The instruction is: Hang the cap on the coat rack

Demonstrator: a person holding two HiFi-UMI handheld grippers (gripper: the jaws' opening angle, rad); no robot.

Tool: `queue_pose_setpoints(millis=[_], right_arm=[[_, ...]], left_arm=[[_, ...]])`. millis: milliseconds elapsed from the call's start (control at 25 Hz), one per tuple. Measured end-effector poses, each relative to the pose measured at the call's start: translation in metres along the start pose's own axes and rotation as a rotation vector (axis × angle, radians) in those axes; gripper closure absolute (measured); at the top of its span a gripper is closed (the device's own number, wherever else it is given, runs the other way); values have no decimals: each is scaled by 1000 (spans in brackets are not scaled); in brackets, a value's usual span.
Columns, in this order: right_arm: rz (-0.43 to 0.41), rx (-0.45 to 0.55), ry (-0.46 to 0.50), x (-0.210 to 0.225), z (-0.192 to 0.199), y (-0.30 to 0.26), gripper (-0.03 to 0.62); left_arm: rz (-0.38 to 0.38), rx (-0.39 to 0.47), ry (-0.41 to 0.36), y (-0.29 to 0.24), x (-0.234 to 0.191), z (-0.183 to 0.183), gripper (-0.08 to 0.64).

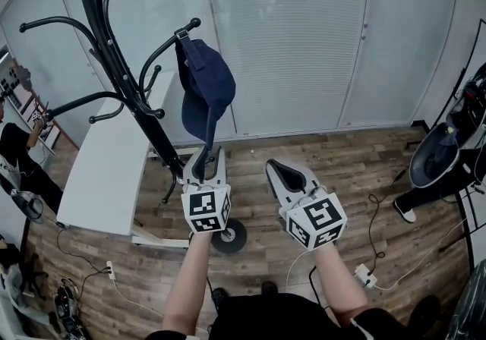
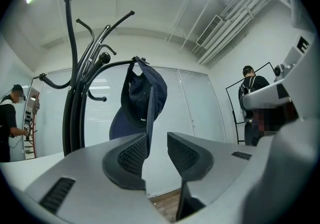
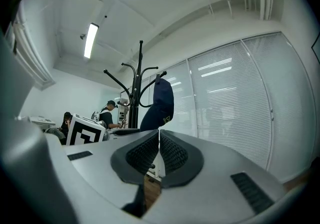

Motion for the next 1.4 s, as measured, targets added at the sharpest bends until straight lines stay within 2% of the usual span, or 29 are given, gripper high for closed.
queue_pose_setpoints(millis=[640,1000,1200,1400], right_arm=[[5,-7,1,-2,0,11,560],[-4,-14,-3,-7,4,12,560],[-9,-11,-2,-11,3,13,560],[-18,-13,5,-14,3,12,560]], left_arm=[[13,-1,8,17,9,-2,439],[27,11,1,41,16,-4,500],[23,27,-31,53,21,-13,524],[49,39,-34,61,30,-20,539]])
Point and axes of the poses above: the fingertips, and each gripper's own axes: y backward along the fingers, x to its right, z out of its underside, the point moved 5 cm from there along y, backward along the fingers, and after that the axes turned 10 degrees about z, right-handed, at the moved point
